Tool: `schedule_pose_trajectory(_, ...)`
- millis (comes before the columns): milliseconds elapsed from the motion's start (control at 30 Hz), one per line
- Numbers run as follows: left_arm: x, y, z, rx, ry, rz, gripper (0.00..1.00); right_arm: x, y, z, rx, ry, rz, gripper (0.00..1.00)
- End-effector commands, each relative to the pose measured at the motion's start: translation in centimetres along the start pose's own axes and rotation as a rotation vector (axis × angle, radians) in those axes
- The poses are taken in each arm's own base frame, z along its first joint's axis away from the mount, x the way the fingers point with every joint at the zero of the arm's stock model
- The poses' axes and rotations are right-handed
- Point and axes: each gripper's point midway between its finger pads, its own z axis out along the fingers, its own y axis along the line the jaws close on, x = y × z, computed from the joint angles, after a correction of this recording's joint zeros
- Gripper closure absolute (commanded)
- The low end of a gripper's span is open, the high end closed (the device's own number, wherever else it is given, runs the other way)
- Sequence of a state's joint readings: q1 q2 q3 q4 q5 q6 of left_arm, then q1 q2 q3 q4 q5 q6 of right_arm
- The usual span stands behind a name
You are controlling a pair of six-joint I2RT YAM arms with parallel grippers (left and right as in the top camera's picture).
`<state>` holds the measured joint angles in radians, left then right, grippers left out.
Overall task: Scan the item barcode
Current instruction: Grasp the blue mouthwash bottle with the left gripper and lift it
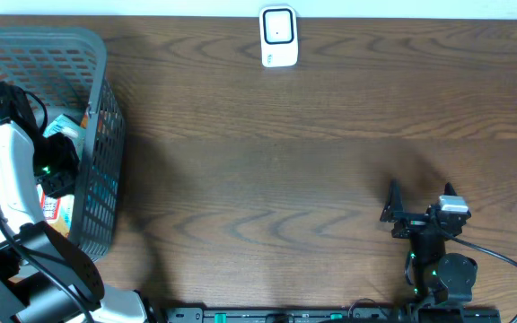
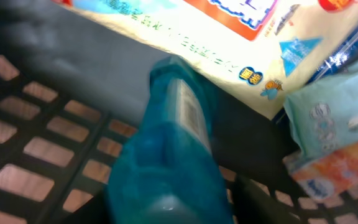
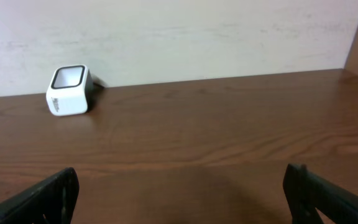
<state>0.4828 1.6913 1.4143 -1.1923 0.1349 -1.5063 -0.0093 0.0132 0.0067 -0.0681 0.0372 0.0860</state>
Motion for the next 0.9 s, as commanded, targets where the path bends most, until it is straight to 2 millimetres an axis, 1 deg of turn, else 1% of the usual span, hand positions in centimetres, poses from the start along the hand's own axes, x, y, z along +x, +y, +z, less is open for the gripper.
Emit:
schedule_pose_trajectory(0,-0.3,0.7,1.8,-0.057,-0.012,0.092,0.64,0.2,-0.1,0.0,0.002,0.006,-0.013,0.01)
schedule_pose_trajectory(100,-0.3,0.5,1.9,-0.049,-0.012,0.129,0.73,0.2,-0.1,0.0,0.002,0.006,-0.013,0.01)
schedule_pose_trajectory(167,-0.3,0.1,1.8,-0.033,-0.013,0.164,0.76,0.2,-0.1,0.0,0.002,0.006,-0.013,0.01)
schedule_pose_trajectory(300,-0.3,-0.8,1.2,0.001,-0.015,0.229,0.77,0.2,-0.1,0.0,0.002,0.006,-0.013,0.01)
schedule_pose_trajectory(400,-0.2,-1.9,-0.2,0.052,-0.022,0.303,0.77,0.2,-0.1,0.0,0.002,0.006,-0.013,0.01)
schedule_pose_trajectory(533,0.1,-3.4,-3.1,0.152,-0.042,0.376,0.77,0.2,-0.1,0.0,0.002,0.006,-0.013,0.01)
schedule_pose_trajectory(667,0.4,-4.6,-7.3,0.283,-0.070,0.427,0.77,0.2,-0.1,0.0,0.002,0.006,-0.013,0.01)
schedule_pose_trajectory(767,0.7,-4.9,-10.7,0.381,-0.089,0.440,0.77,0.2,-0.1,0.0,0.002,0.006,-0.013,0.01)
schedule_pose_trajectory(833,1.0,-4.7,-13.3,0.458,-0.101,0.444,0.77,0.2,-0.1,0.0,0.002,0.006,-0.013,0.01)
schedule_pose_trajectory(867,1.2,-4.5,-14.3,0.488,-0.104,0.447,0.77,0.2,-0.1,0.0,0.002,0.006,-0.013,0.01)
